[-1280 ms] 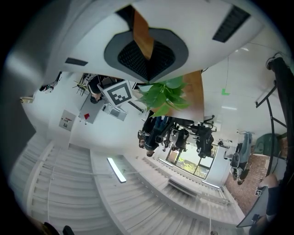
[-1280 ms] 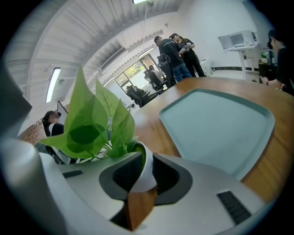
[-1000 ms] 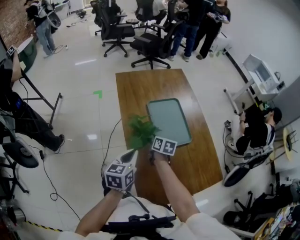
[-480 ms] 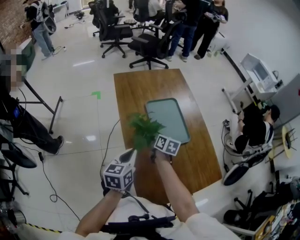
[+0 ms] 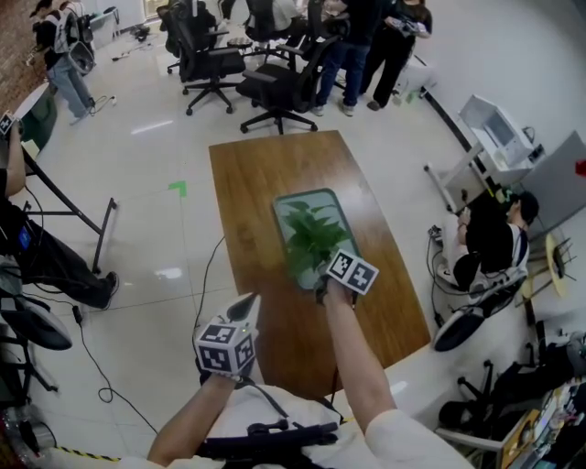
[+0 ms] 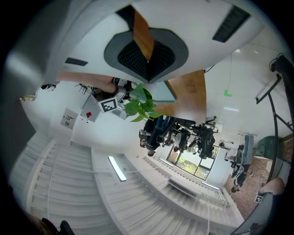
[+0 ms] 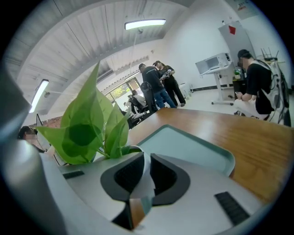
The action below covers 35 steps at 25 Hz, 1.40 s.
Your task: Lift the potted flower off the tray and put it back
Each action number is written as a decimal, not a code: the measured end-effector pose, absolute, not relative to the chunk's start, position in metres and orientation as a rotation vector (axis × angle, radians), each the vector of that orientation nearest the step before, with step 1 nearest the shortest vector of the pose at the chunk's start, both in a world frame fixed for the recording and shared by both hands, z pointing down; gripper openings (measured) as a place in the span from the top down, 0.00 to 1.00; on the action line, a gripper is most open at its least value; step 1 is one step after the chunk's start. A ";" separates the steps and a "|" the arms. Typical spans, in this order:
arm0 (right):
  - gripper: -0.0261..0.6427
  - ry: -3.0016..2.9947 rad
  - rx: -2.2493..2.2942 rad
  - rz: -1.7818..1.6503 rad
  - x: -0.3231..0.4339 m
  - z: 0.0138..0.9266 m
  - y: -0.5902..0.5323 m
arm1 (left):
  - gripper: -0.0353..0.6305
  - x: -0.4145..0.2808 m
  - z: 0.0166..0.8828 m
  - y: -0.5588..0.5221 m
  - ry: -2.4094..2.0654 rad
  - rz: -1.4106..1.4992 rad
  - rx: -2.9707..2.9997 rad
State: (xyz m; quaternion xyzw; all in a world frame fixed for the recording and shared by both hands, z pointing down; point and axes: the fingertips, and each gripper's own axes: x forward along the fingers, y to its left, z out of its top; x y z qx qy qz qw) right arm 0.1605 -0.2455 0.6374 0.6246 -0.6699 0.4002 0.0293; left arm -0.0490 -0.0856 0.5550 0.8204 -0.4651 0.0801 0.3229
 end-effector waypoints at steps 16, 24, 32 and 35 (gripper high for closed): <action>0.89 -1.857 2.078 1.317 0.246 0.681 -0.230 | 0.95 -0.035 0.561 -0.094 -1.174 0.236 2.150; 0.84 -1.841 2.064 1.335 0.248 0.686 -0.225 | 0.95 -0.032 0.562 -0.096 -1.166 0.237 2.157; 0.78 -1.965 2.137 1.242 0.264 0.622 -0.198 | 0.95 -0.029 0.555 -0.099 -1.156 0.239 2.178; 0.85 -2.085 2.071 1.137 0.249 0.585 -0.176 | 0.95 -0.027 0.550 -0.100 -1.158 0.236 2.189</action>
